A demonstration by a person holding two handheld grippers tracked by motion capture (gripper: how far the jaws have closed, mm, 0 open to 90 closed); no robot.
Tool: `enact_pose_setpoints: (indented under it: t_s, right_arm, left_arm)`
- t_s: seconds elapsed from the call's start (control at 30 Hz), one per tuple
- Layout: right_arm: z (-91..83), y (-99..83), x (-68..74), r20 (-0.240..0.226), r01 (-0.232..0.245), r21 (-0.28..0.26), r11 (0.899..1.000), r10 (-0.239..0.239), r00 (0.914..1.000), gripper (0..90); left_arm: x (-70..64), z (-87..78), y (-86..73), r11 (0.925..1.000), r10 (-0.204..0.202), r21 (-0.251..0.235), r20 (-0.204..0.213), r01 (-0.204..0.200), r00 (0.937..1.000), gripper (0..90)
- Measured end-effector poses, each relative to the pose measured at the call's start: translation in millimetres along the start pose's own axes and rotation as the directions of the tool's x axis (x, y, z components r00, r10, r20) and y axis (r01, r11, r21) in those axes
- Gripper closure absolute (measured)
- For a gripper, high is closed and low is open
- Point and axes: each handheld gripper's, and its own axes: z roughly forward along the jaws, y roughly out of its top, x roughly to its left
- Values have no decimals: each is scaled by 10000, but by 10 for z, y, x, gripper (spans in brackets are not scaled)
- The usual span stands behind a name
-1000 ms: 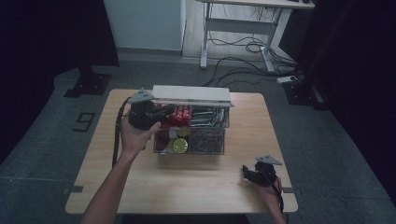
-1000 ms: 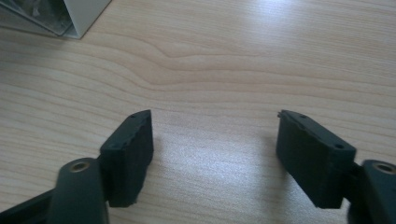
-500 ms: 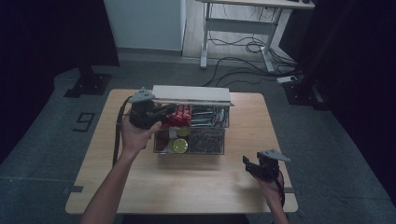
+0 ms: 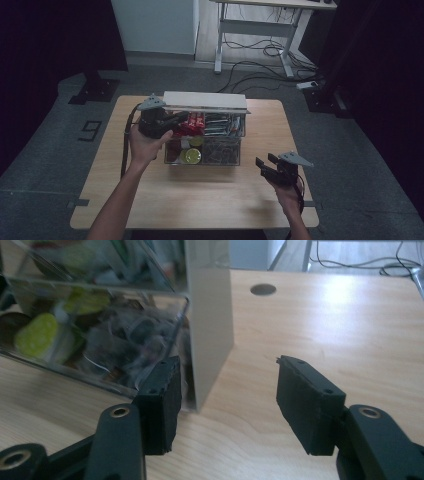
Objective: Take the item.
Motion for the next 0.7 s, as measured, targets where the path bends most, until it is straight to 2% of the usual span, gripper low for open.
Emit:
enact_pose_setpoints:
  t_s: [0.23, 0.7]
  right_arm:
    - [-7, 180, 107, -214, 279, -251, 9993, -284, 9994, 442]
    - [-2, 464, 224, -551, 385, -614, 9974, -419, 9976, 453]
  left_arm:
    - [3, 1, 1, 10000, -27, -10, 30, 27, 10000, 900]
    - [4, 1, 0, 10000, -49, 1, 50, 49, 10000, 900]
